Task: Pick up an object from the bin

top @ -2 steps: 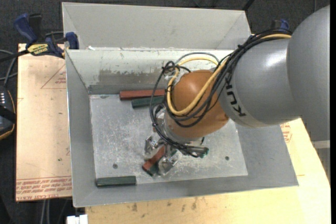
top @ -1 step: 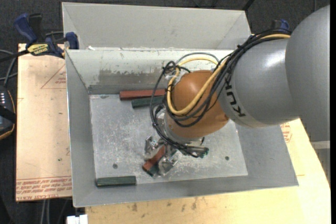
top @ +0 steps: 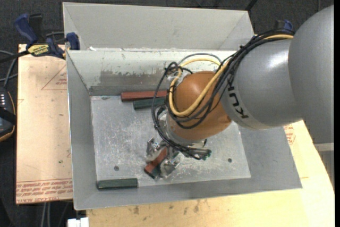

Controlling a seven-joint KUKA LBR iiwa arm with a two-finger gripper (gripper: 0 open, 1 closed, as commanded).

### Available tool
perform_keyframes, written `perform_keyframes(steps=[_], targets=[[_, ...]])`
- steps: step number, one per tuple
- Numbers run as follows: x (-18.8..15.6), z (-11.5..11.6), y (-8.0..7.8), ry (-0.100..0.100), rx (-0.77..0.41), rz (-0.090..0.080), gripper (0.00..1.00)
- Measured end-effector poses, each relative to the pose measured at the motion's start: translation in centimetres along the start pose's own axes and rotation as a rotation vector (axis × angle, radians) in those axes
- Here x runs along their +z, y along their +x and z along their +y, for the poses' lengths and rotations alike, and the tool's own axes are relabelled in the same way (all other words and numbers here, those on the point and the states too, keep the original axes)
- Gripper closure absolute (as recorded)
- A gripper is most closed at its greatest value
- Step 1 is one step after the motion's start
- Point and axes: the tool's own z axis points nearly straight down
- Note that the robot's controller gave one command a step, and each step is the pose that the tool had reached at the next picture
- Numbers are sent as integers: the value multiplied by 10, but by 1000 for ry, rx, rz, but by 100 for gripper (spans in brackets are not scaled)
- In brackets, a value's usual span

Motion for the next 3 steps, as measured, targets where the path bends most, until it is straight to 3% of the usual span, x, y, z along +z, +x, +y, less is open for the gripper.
perform_keyframes(steps=[1,2,3], targets=[[-2,1,1,-1,-2,2,100],[-14,-17,-46,1,-85,13,100],[-162,-22,-22,-6,-203,22,100]])
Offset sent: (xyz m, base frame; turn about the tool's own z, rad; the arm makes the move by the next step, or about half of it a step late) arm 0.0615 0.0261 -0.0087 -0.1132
